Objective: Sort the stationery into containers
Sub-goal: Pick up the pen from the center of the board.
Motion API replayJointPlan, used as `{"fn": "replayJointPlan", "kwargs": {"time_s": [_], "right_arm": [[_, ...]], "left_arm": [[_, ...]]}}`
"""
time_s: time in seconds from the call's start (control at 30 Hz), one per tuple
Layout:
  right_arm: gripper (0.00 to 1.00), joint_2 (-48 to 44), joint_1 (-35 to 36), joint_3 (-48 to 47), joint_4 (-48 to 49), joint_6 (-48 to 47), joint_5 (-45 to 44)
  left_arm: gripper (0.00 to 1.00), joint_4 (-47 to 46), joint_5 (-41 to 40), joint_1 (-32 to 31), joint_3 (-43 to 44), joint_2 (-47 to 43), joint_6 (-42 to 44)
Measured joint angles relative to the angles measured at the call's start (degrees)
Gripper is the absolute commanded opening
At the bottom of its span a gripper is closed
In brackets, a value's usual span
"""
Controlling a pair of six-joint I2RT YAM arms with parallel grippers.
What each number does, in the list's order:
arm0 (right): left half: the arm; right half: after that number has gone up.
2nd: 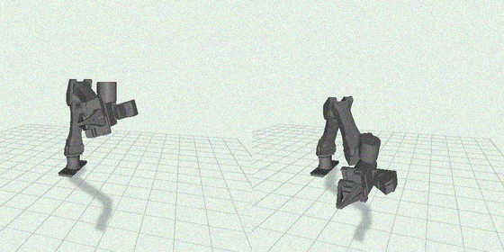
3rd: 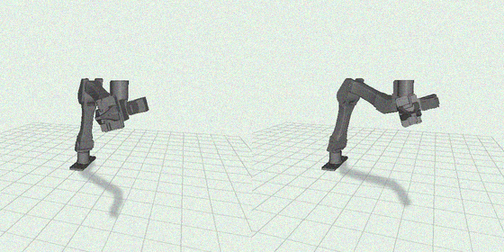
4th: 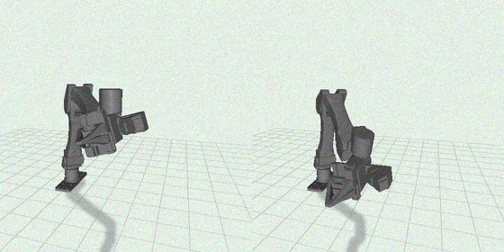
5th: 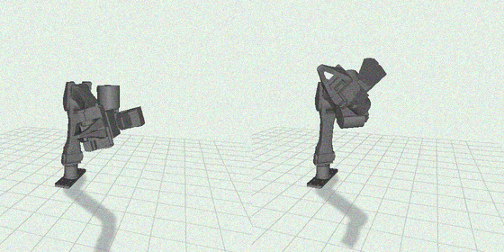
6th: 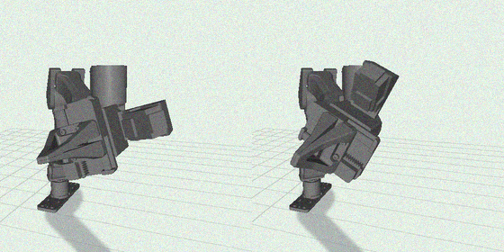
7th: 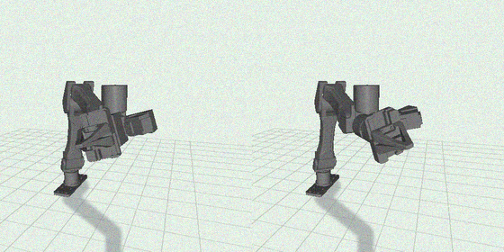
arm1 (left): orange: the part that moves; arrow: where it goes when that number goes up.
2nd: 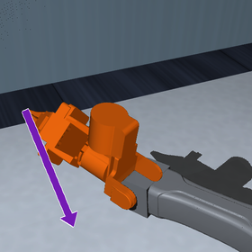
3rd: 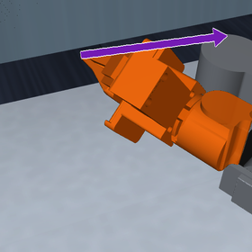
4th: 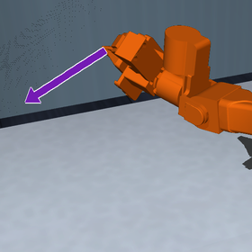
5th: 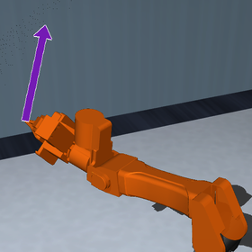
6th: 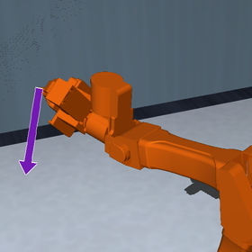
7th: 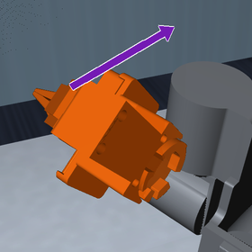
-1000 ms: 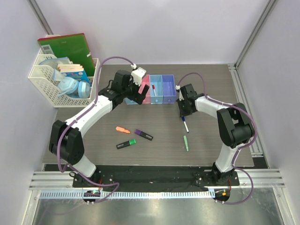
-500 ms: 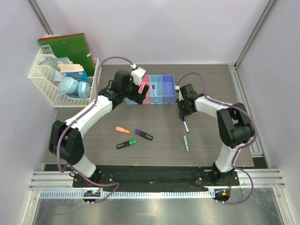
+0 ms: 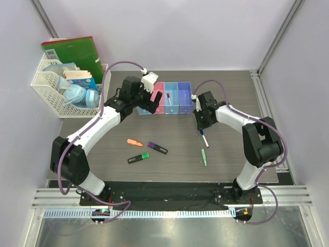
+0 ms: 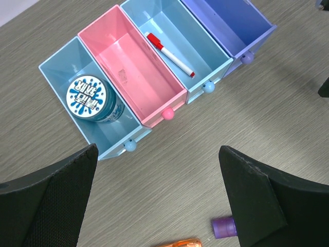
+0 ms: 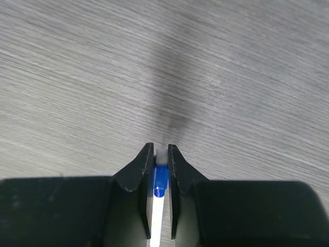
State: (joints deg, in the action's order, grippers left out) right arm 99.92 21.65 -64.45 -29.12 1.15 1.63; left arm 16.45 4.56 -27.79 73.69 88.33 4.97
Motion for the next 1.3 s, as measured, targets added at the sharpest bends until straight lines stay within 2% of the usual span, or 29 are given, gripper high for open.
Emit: {"fn": "replayJointPlan", "kwargs": {"time_s": [0.77,0.97,1.13,1.3], "right_arm": [[0.01,-11.85,0.00,-5.03,-5.97,-3.23,-0.15],[0.01,-17.99,-2.16,-8.76,-6.80,-0.48,7.52],[0.01,-23.56,-2.80,-10.34,-1.03,3.19,12.33],[0.01,-25.18,-2.75,-10.99,7.23,6.60,14.64]], "left_arm": [[1.00,-0.13,0.52,0.00,-2.40,-2.51,0.31],[1.00,-0.20,3.17,0.00,-3.13,-2.62,0.35],[1.00,-0.83,8.48,-0.02,-3.87,-2.64,-0.55],[1.00,-3.72,16.28,-0.52,-6.21,-2.93,-3.80]]}}
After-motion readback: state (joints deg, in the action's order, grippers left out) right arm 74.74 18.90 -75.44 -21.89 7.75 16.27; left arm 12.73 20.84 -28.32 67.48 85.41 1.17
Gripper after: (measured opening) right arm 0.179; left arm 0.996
